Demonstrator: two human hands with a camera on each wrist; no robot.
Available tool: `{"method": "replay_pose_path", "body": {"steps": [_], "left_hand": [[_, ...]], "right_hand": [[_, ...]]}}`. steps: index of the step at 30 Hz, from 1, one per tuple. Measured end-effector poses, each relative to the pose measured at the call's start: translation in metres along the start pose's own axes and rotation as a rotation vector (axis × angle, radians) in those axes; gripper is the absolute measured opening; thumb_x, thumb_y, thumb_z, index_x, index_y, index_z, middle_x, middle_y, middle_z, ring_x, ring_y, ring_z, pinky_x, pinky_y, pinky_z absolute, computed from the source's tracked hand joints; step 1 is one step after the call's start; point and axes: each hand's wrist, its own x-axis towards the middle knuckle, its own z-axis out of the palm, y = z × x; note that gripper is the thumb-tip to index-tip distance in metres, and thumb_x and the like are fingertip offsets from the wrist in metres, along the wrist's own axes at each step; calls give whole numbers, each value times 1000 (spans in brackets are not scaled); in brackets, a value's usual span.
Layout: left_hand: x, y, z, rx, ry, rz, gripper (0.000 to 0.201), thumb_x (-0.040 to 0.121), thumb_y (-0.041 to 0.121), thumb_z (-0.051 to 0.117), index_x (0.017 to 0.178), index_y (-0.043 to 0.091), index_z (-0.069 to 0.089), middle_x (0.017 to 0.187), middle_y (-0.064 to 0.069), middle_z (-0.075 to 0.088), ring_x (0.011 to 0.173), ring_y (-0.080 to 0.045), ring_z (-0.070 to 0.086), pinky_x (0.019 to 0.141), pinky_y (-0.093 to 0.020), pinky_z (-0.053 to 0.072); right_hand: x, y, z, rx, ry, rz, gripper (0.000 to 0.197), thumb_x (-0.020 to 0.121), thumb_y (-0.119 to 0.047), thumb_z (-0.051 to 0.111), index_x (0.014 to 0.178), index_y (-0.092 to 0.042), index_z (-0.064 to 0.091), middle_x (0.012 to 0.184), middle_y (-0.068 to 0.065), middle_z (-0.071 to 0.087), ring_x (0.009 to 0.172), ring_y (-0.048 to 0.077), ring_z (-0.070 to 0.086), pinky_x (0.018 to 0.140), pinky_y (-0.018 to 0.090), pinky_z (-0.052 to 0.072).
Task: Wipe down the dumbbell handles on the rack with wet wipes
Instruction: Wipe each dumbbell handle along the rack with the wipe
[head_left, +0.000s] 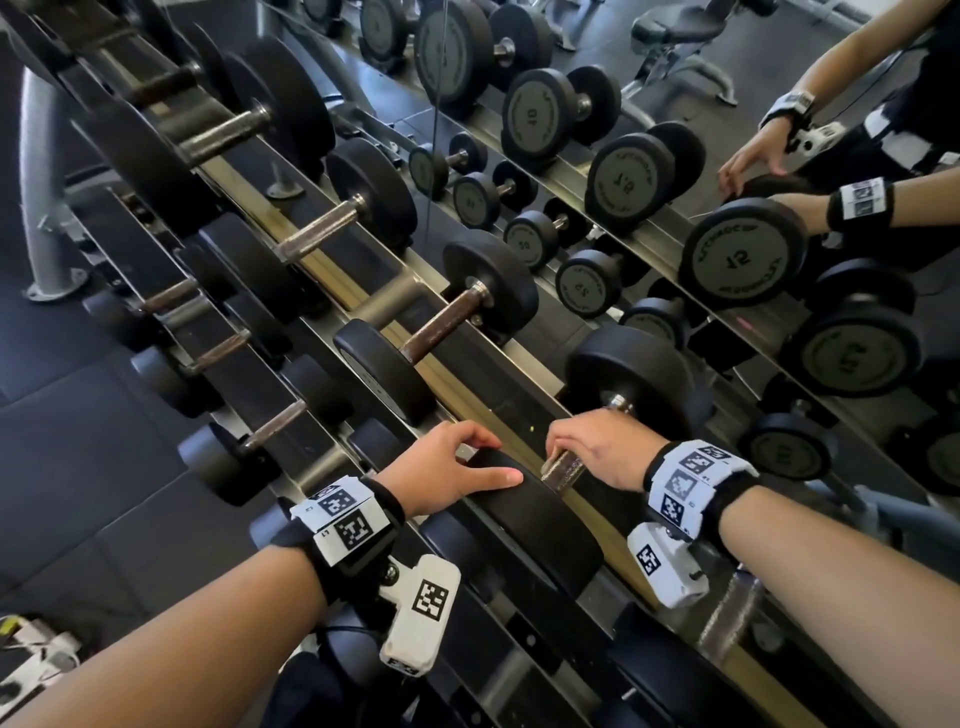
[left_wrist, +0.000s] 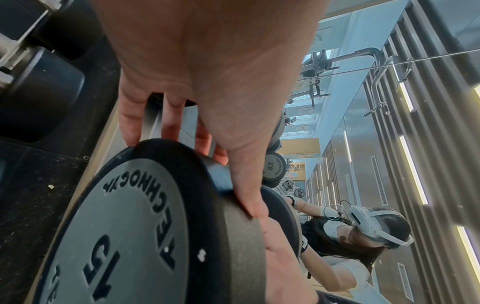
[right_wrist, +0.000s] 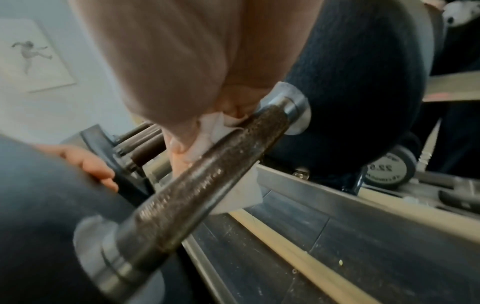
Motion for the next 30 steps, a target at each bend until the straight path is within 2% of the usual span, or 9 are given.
{"method": "replay_pose_path", "body": {"steps": [4,7,9,12,15,18,22,26,30], "left_hand": [[0,0,0,11,9,2,53,73,57,76,118,35,59,118,15,53,107,-7,58,99,-34,49],[0,0,0,8,6,-2,53,73,57,76,118,36,59,117,16,52,106,-6,57,98,-32,49],[0,0,0,15,6,-3,54,72,58,76,118,35,59,119,15,53,106,-7,58,99,-32,49],[0,0,0,20,3,-8,55,72,59,76,119,36,59,123,13,53,108,-9,58,100,-34,49],[0,0,0,19,-2,-10,54,73,58,75,119,36,58,123,13,53,108,-9,58,100,-35,49],[-1,0,1,30,3,-3,54,74,58,75,120,35,59,123,13,54,107,-8,59,99,-34,50],[-1,0,1,40,13,3,56,74,59,74,122,34,59,121,15,53,107,-6,58,97,-28,49],[0,1,0,28,-7,6,51,74,57,74,118,37,57,117,18,52,106,-3,57,93,-24,47],[2,2,-1,37,-6,-10,53,74,58,75,119,35,58,122,16,54,108,-5,57,93,-24,46]], "right_hand": [[2,0,-10,310,98,14,24,103,-26,41,96,-32,63,90,-6,68,87,8,64,85,31,52],[9,1,-15,184,219,-21,23,102,-21,42,109,-31,62,97,-5,68,90,10,65,85,31,53],[14,2,-14,-29,107,-6,26,98,-14,47,114,-29,59,103,0,66,93,17,64,88,35,53],[12,4,-8,-142,-27,94,19,96,-18,48,100,-33,59,94,-5,66,88,15,62,84,35,54],[7,1,0,26,31,71,25,101,-26,40,91,-33,61,87,-11,68,84,10,65,80,30,54],[6,-4,8,199,48,29,26,102,-23,42,89,-33,62,81,-15,69,84,2,66,81,22,50],[7,-4,2,471,129,36,31,101,-28,40,88,-37,67,87,-15,71,87,-4,64,83,23,46],[5,4,-19,196,305,-39,25,99,-18,44,104,-33,63,100,-15,70,93,3,66,87,28,52],[-5,6,-11,-108,67,41,23,94,-15,50,109,-29,61,99,-4,63,94,15,61,90,33,49]]}}
